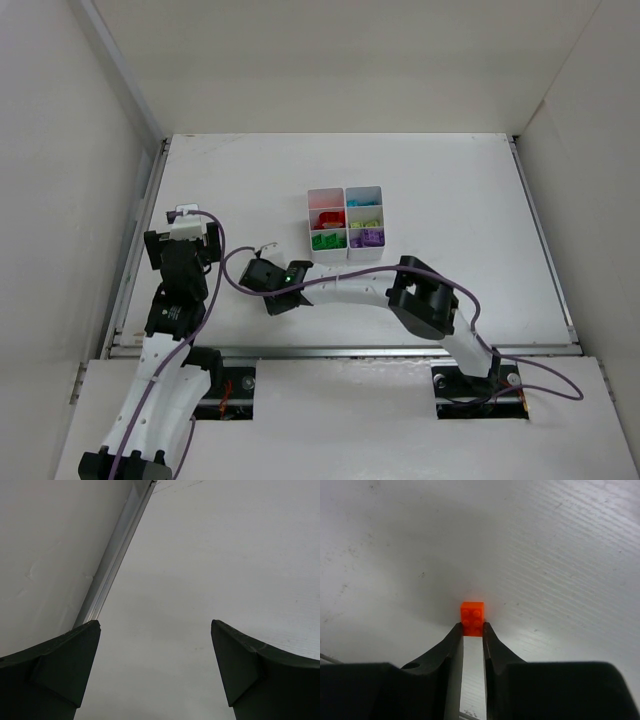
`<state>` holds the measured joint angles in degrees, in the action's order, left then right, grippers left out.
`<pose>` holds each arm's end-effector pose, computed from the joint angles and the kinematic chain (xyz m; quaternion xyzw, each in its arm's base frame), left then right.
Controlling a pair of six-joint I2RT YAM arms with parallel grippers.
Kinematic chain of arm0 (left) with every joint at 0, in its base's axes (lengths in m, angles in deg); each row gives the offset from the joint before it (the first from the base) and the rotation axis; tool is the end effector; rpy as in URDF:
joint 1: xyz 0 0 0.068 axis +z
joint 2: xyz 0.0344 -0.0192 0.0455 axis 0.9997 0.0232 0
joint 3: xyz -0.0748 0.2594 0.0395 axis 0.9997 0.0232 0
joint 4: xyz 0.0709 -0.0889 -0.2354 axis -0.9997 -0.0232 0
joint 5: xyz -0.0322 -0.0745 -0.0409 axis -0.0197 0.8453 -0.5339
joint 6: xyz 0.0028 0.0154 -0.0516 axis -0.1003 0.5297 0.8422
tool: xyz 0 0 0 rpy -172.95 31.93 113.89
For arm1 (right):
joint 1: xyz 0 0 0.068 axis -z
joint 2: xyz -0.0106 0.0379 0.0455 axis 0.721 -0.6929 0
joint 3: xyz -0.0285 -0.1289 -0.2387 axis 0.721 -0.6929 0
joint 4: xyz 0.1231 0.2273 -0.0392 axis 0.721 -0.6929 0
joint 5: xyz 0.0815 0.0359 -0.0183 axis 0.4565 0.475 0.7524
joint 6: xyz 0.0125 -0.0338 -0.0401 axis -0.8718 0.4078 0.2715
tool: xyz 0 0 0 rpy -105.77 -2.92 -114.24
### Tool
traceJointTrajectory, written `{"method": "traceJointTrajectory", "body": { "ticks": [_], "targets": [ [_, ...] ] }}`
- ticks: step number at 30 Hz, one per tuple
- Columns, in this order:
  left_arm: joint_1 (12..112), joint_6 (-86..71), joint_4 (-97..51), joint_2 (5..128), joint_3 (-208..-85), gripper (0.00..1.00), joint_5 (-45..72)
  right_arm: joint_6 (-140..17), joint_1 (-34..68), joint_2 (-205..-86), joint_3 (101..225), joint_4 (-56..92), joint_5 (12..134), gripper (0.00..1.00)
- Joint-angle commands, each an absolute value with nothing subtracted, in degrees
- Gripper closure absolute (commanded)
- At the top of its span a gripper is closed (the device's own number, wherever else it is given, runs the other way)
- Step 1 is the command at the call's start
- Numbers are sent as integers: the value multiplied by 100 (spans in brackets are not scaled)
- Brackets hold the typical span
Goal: Sort the legos into containers by color
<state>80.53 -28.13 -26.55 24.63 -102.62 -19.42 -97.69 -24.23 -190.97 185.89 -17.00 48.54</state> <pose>0.1545 -0.0071 0.2861 -0.0310 0.7409 0.1630 0.6508 0.1676 0.4385 0.1688 -0.1922 0.9433 0.1118 0.2463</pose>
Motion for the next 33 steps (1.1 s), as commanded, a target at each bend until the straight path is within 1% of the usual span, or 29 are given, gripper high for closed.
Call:
{"method": "traceJointTrajectory", "body": {
  "ticks": [1,4,10,15,19,26,33],
  "targets": [
    [8110,-2778,-2448,2383,-10243,9,-1939,-9576,-2418,-18814,18789,-1885,4239,100],
    [8111,-2778,-2448,2435,-10243,9,-1939,-9401,-2181,-18541,19043,-2104,4053,100],
    [8243,-2778,-2448,2540,-10243,9,-1992,-8804,-1215,-17821,19492,-2158,3789,100],
    [8514,-2778,-2448,2646,-10243,9,-1992,-8443,-319,-17820,19738,-2158,3981,100],
    [8656,-2778,-2448,2760,-10243,9,-2044,-8328,121,-17943,19861,-2105,4131,100],
    [8832,-2778,-2501,3033,-10243,9,-2044,-8082,360,-18382,20309,-2219,4369,100],
    [8832,-2778,-2501,3411,-10243,9,-2044,-8274,360,-18435,20081,-2219,4624,100]
  ]
}}
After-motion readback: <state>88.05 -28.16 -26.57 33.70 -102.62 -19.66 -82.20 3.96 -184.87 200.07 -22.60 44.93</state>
